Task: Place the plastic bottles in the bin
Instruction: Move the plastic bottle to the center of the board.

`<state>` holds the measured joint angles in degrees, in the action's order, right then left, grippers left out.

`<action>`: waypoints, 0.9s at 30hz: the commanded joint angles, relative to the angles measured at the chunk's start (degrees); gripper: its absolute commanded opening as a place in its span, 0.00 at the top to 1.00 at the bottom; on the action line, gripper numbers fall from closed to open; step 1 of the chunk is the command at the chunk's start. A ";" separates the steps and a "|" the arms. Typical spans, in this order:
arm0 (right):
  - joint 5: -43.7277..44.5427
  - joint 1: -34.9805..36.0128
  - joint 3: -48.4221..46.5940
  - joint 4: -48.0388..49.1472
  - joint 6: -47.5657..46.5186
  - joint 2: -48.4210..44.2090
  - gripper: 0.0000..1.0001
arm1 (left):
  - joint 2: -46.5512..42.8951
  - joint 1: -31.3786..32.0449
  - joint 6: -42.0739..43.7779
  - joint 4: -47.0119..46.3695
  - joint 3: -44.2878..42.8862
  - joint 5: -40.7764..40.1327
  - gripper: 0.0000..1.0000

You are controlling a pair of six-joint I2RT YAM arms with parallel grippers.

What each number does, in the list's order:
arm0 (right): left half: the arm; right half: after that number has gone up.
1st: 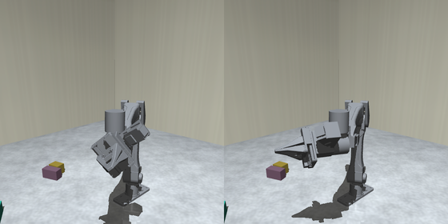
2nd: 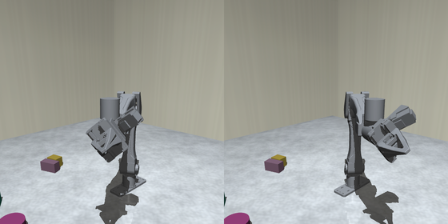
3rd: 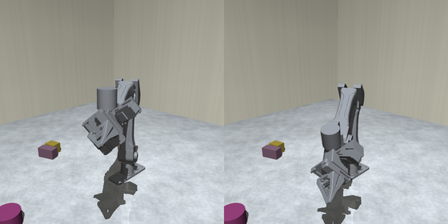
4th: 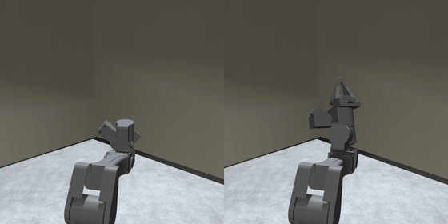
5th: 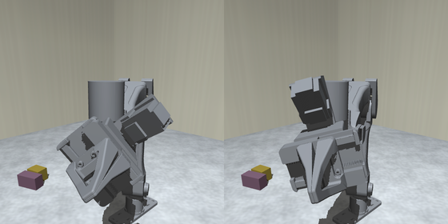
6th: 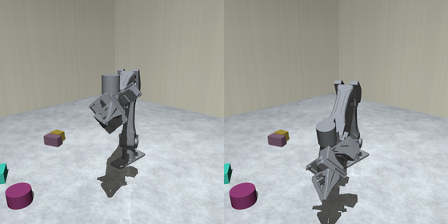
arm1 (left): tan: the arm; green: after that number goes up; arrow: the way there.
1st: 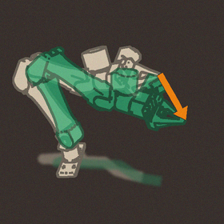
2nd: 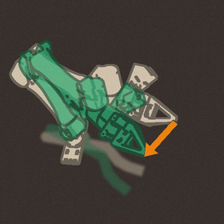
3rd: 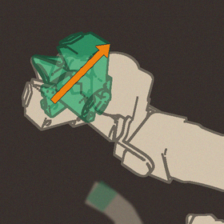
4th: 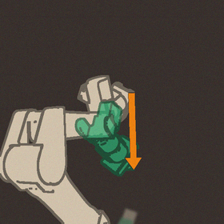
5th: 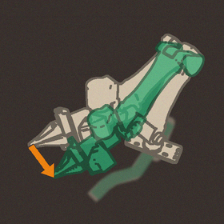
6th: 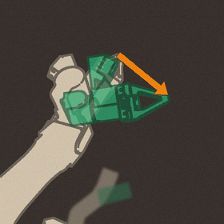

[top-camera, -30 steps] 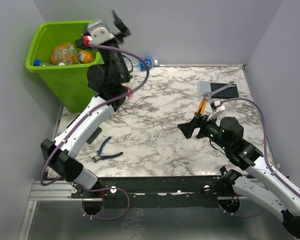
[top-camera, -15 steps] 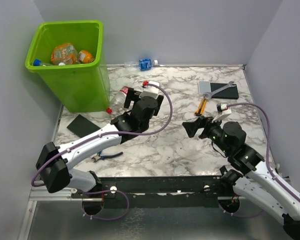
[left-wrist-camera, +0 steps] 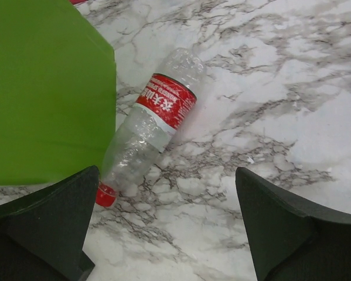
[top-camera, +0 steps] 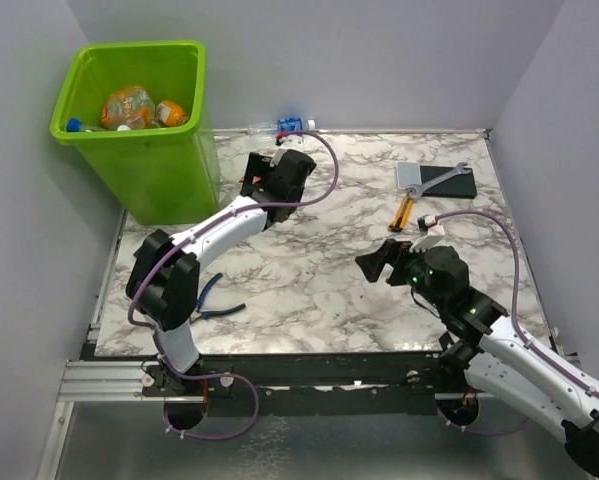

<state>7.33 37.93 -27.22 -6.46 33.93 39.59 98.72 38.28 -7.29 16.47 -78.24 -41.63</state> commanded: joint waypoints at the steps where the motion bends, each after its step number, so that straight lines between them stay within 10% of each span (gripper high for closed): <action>1: -2.22 0.37 3.02 2.33 1.58 -1.61 0.01 | 4.28 -4.14 3.21 3.58 -6.73 2.79 0.01; 27: -5.26 0.38 6.22 6.63 2.88 -0.70 0.01 | 20.94 -14.51 3.95 5.05 -16.73 14.30 0.01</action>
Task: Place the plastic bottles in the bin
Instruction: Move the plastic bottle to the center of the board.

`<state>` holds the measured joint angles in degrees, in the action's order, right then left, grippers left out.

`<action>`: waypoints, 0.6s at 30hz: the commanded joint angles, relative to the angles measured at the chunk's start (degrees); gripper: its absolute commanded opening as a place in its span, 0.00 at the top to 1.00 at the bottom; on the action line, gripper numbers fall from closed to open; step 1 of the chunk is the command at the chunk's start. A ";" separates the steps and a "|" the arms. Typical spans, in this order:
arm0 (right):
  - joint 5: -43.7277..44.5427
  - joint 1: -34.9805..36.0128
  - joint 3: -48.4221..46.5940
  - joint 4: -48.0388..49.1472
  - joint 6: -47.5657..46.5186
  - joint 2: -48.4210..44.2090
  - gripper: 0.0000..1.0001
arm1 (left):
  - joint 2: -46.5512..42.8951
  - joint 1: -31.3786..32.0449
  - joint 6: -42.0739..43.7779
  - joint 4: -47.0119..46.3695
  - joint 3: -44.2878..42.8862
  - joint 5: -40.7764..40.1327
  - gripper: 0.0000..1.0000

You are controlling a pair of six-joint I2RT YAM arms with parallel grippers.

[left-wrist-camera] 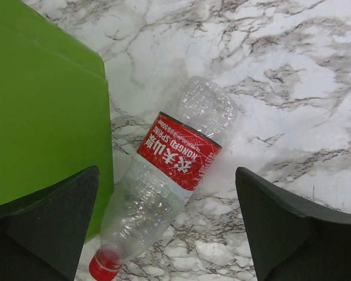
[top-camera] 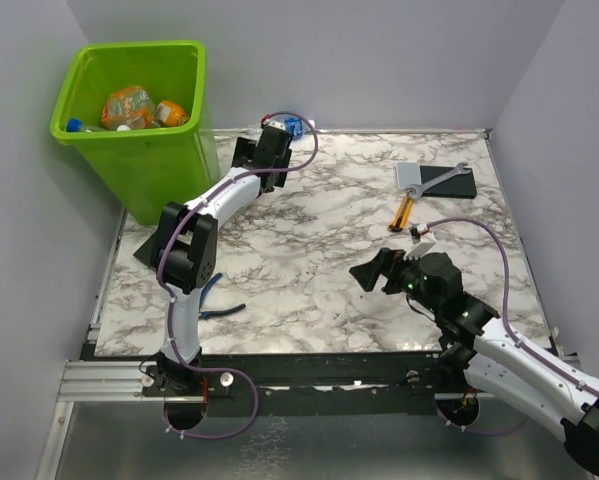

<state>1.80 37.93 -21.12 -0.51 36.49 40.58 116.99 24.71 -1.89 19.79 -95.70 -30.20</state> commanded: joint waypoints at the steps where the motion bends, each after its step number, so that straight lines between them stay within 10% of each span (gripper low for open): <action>1: 0.37 0.37 0.12 -0.67 0.41 -2.21 0.01 | 3.28 -1.29 -1.82 1.74 1.16 3.16 0.01; 18: 2.57 0.34 -1.20 -4.78 1.60 -5.17 0.02 | 8.14 -3.13 -6.64 1.27 3.12 17.26 0.12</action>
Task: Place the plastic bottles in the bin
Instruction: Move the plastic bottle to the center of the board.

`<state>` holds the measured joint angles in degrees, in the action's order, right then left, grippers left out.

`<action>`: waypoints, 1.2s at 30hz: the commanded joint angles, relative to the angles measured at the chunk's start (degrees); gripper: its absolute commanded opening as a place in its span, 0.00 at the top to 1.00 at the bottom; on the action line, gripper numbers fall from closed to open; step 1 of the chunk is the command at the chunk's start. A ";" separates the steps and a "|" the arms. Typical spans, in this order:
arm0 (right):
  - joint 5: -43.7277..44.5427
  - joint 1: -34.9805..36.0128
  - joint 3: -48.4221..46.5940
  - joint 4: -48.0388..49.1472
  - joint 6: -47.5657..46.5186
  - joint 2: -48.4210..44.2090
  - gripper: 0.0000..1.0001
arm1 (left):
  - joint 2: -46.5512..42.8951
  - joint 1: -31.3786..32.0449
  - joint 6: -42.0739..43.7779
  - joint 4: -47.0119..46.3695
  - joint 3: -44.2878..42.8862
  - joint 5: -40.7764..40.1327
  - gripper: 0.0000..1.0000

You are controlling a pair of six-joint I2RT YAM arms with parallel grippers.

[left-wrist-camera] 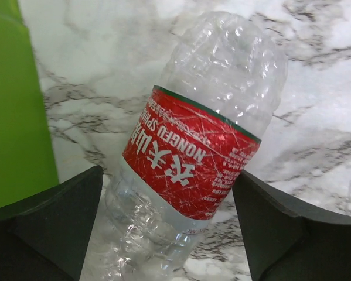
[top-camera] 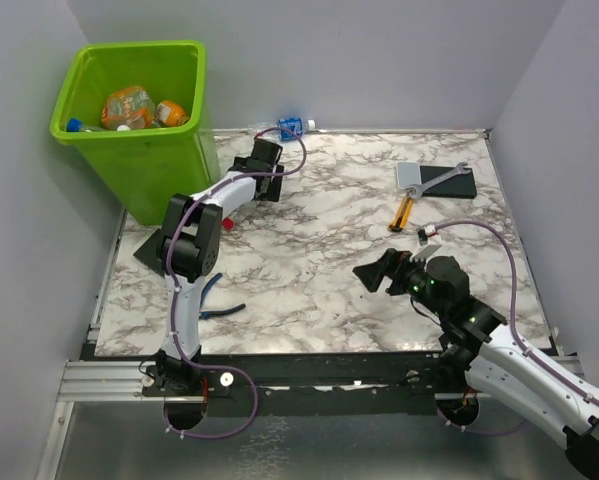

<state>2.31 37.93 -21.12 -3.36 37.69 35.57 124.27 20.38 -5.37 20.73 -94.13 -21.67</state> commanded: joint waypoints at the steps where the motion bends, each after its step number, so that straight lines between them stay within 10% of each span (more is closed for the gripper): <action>1: 2.36 0.34 -1.58 -2.18 0.07 -0.18 0.02 | 0.51 1.82 -3.46 0.15 2.34 9.39 0.14; 14: 10.83 0.30 -13.61 -10.18 -7.82 1.79 0.01 | -14.93 11.76 8.15 -7.96 18.90 13.82 0.53; 26: 11.90 -1.11 -29.30 -26.61 -6.04 12.61 0.00 | -41.50 30.32 57.95 -38.35 56.80 24.64 0.43; 36: 6.57 -1.43 -27.18 -28.70 -7.54 15.81 0.00 | -34.43 37.95 75.32 -36.38 53.71 22.48 0.43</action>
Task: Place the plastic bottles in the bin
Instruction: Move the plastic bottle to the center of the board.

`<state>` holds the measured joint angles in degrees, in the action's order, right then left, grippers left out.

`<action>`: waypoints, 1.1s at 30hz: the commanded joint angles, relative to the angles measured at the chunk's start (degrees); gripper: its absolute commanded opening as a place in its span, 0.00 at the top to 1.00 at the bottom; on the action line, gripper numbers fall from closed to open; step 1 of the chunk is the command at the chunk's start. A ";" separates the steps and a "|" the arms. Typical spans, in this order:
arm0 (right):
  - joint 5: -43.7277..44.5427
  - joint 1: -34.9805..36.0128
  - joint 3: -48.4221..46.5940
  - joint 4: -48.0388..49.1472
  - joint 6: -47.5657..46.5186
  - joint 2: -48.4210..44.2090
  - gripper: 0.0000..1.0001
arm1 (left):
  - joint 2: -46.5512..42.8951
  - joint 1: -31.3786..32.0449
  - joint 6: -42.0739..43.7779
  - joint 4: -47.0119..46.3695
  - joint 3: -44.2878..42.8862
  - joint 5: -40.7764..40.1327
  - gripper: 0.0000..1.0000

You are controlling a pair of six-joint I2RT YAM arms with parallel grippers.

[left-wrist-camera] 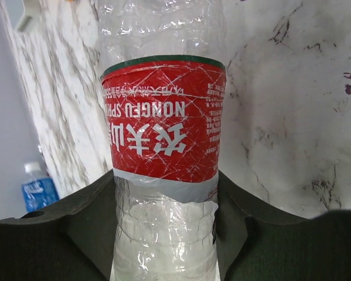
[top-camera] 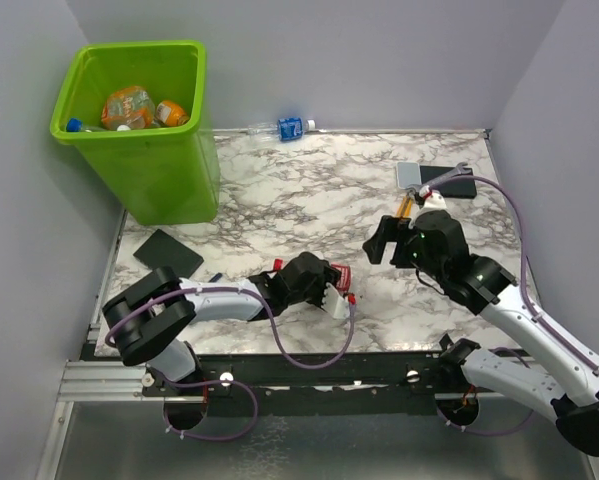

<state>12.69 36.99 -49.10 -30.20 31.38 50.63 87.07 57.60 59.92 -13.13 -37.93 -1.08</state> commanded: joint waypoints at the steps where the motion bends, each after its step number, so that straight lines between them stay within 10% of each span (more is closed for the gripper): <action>1: -4.61 -0.58 1.35 -1.88 -1.34 1.15 0.00 | 3.41 0.83 10.57 -2.42 -2.99 1.71 0.42; 9: -4.85 -0.52 9.03 1.19 0.30 0.34 0.00 | 5.30 2.08 7.41 -2.58 -4.19 1.52 0.01; 22: -1.57 -0.52 10.60 10.29 0.35 2.33 0.00 | -9.13 2.87 -9.07 -11.90 0.58 -3.51 0.01; 26: -2.61 -0.63 7.65 15.52 -0.67 9.82 0.00 | -17.68 3.65 -25.29 -12.71 2.78 -7.84 0.01; 33: -7.68 -1.04 1.47 22.10 -2.34 23.78 0.00 | -21.76 1.54 -82.24 -11.27 6.16 -22.74 0.01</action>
<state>8.82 36.36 -43.55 -14.44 30.57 69.06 65.21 60.90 18.61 -25.30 -35.83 -13.78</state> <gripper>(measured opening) 0.998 0.991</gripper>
